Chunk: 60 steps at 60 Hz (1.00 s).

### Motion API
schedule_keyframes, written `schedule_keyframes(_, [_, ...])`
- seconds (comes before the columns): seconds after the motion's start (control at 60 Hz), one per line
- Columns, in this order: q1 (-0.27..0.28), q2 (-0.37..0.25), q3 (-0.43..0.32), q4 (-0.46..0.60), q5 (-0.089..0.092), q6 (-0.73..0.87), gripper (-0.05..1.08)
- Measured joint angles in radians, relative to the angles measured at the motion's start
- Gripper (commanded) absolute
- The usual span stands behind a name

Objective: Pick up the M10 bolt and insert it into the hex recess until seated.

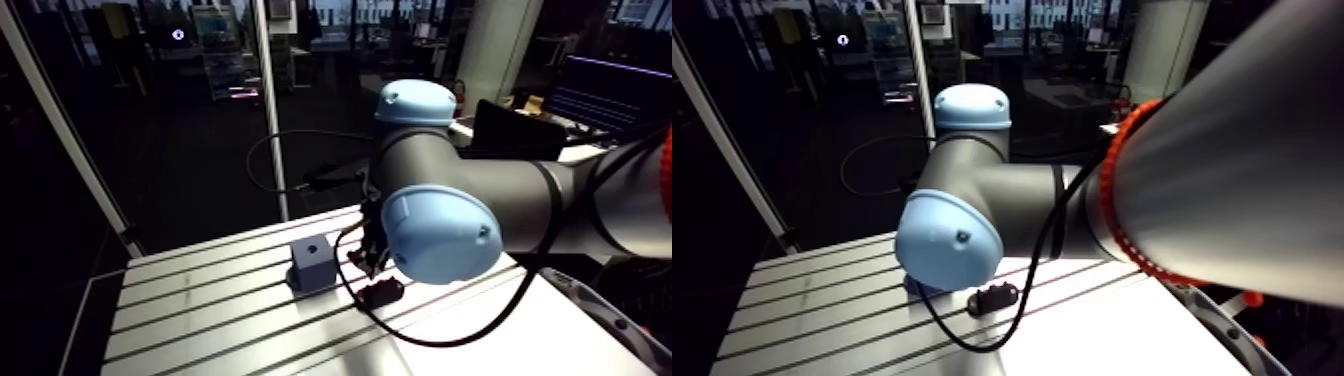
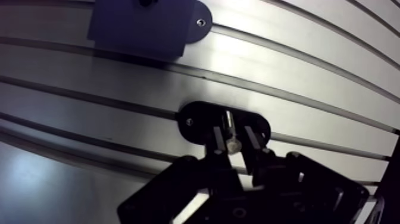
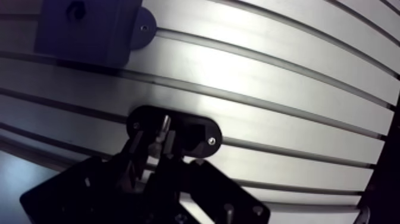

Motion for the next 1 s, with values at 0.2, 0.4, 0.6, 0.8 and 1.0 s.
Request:
schedule_keyframes(0.2, [0.001, -0.025, -0.024, 0.037, 0.005, 0.001, 0.85])
schedule_keyframes(0.4, [0.001, -0.052, -0.085, 0.142, 0.016, -0.001, 0.95])
schedule_keyframes(0.6, [0.014, -0.069, -0.184, 0.297, 0.021, -0.022, 1.05])
schedule_keyframes(0.8, [0.039, -0.070, -0.289, 0.425, 0.018, -0.031, 1.07])
schedule_keyframes(1.0, [0.070, -0.046, -0.422, 0.587, -0.006, -0.032, 1.07])
